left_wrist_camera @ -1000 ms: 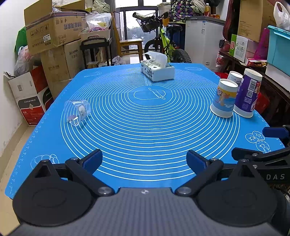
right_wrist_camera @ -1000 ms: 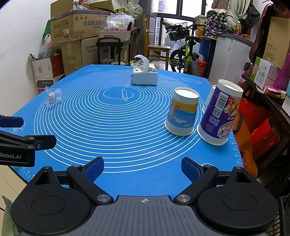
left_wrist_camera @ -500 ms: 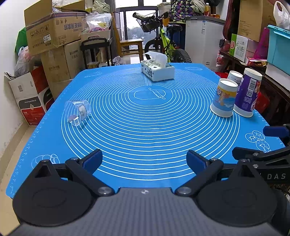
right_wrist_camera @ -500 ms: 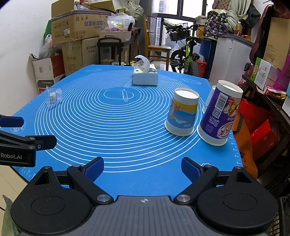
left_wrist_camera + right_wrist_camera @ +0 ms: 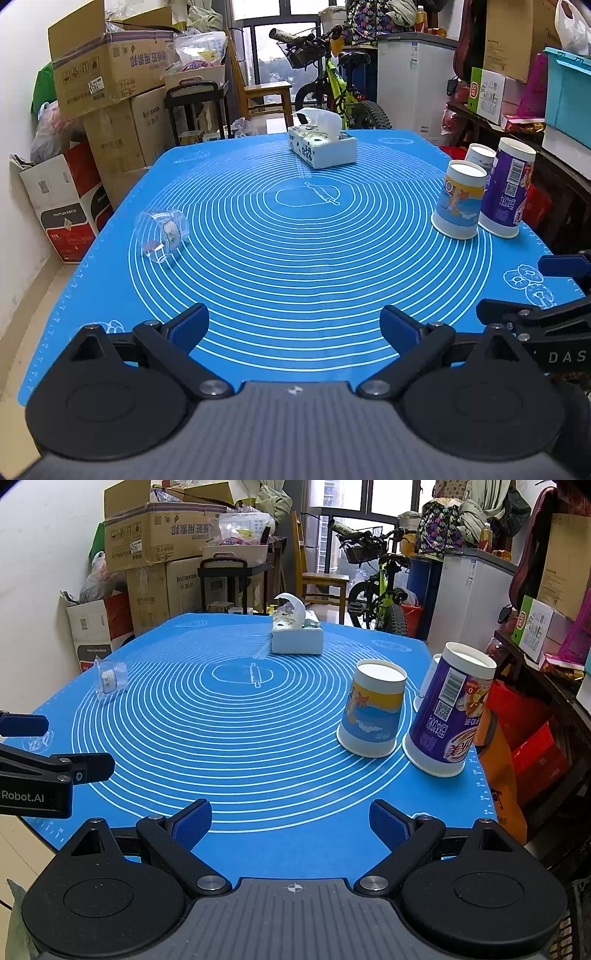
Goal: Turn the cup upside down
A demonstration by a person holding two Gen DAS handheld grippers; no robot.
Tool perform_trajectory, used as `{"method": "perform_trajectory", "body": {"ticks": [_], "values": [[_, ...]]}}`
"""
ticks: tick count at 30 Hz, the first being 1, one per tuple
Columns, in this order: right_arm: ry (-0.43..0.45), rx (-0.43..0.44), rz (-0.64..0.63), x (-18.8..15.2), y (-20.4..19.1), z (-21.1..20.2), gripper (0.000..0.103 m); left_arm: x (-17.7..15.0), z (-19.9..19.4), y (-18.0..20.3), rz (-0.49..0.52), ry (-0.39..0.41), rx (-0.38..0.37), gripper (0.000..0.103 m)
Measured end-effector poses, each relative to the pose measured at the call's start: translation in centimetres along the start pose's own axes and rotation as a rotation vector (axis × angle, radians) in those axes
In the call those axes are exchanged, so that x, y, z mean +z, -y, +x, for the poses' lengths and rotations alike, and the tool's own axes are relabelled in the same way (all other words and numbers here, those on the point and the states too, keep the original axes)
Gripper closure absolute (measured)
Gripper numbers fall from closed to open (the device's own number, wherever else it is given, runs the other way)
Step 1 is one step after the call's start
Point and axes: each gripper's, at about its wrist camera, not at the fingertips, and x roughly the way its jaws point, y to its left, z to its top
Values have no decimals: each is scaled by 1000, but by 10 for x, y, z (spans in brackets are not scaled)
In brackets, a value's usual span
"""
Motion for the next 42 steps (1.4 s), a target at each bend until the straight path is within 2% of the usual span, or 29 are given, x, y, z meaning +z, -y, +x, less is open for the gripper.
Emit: {"method": "perform_trajectory", "body": {"ticks": [14,19,25,31,34,39,42], "values": [[3,16,31,6,3,14,10,3,12,-14,7,7,22,5],[25,21,49,22,5,27,10,10,30,-34,29,34,64,5],[41,22,63,37,3,42,10,29,68,-67,104,70,180,5],[30,23,79,39,3,55,10,46,111,-112,78,9,206,5],[17,22,86,37,4,61,10,47,126,-122,109,-3,221,5],[2,18,95,35,7,69,10,48,144,-134,90,-31,207,5],[-7,15,99,33,8,72,10,48,148,-138,67,-24,190,10]]}}
